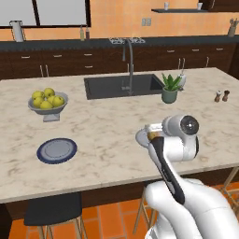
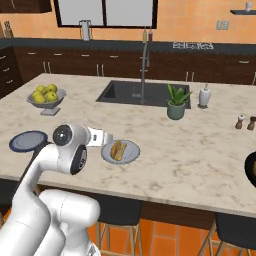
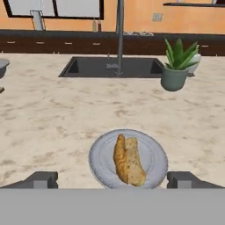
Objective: Place one bun and one sausage from the bowl on each plate.
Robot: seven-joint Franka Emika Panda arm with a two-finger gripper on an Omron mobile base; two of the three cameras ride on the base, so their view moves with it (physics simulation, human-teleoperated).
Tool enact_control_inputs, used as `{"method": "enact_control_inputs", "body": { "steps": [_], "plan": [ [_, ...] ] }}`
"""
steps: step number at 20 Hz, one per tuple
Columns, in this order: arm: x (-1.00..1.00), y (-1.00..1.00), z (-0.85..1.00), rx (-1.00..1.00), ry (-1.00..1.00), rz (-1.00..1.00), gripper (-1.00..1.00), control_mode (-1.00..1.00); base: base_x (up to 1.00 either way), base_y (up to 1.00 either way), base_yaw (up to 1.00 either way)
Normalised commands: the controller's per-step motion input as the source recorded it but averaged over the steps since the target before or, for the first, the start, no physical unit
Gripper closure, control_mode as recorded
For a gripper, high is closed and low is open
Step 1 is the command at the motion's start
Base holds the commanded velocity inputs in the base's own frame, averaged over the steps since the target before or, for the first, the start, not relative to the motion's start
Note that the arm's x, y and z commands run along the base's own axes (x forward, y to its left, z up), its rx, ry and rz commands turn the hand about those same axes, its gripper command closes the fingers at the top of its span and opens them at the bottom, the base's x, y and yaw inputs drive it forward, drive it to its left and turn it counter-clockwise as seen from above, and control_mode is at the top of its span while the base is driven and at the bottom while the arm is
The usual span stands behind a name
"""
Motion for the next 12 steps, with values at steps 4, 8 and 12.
{"method": "enact_control_inputs", "body": {
  "steps": [4, 8, 12],
  "plan": [
    [-0.16, 0.03, 0.03, 0.0, 0.41, -0.03, -1.0, -1.0, 0.0, 0.0, 0.0],
    [-0.31, -0.03, 0.57, 0.05, 0.69, -0.09, -1.0, -1.0, 0.0, 0.0, 0.0],
    [-0.43, -0.02, 0.3, 0.05, 0.33, -0.05, -1.0, -1.0, 0.0, 0.0, 0.0]
  ]
}}
